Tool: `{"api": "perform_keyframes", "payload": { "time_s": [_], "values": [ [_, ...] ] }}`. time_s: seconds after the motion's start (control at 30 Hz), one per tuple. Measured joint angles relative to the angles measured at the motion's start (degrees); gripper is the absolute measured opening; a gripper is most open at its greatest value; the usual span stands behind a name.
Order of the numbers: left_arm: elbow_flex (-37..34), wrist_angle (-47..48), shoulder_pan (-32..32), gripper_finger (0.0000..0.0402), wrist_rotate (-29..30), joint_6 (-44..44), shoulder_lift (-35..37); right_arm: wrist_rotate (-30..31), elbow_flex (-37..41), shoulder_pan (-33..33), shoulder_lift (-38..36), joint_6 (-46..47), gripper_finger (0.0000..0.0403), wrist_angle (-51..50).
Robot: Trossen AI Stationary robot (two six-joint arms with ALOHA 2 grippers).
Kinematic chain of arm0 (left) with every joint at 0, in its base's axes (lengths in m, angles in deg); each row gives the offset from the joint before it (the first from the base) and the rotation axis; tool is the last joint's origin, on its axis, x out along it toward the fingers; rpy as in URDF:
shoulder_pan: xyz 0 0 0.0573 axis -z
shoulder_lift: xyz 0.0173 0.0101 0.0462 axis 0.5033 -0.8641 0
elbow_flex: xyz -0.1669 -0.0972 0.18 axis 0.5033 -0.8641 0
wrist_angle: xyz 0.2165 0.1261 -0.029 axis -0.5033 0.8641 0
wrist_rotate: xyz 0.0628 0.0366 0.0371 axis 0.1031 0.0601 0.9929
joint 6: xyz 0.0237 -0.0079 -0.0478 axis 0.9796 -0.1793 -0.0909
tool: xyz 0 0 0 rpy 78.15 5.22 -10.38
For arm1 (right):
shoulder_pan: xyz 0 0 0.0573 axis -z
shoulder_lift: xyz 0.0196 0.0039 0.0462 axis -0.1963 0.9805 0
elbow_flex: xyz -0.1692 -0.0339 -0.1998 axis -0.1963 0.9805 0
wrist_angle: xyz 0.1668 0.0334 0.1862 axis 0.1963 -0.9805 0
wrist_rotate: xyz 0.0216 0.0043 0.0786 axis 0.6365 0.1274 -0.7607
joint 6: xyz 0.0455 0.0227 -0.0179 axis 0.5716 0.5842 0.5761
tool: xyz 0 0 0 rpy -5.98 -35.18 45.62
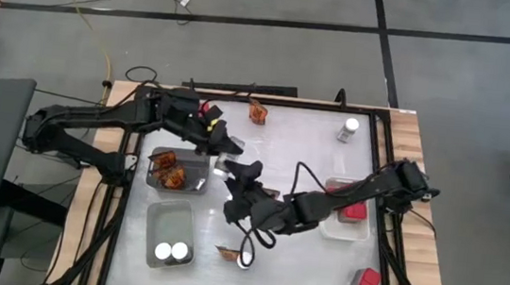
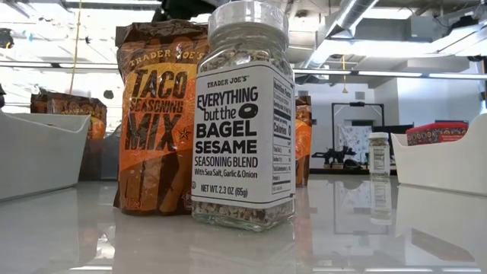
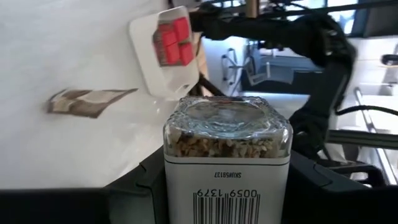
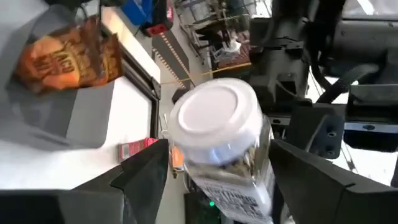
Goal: Sort spices by type
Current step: Adjust the white spice bottle inside the gray bin
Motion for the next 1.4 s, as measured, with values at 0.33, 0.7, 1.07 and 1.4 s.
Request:
{"api": "perform_keyframes", "payload": {
  "time_s": [0.33, 0.7, 1.07, 1.4],
  "values": [
    [-0.04, -3.90, 1.10, 0.0189, 0.10, -1.03, -0.95, -0.66, -0.27, 1.41, -0.17, 5.22, 0.0306, 3.97],
    [-0.15, -12.67, 1.16, 0.0189, -0.38, -4.63, -1.10, 1.96, -0.43, 1.16, -0.39, -7.19, 0.0292, 4.84],
    [-0.15, -13.53, 1.49, 0.0189, -1.55, -4.29, -1.12, 6.07, -0.38, 1.93, -0.22, -13.25, 0.0290, 5.83],
    [-0.29, -13.38, 1.58, 0.0222, -1.83, -2.92, -1.12, 6.61, -0.32, 1.96, -0.15, -12.19, 0.0232, 5.83]
  ]
}}
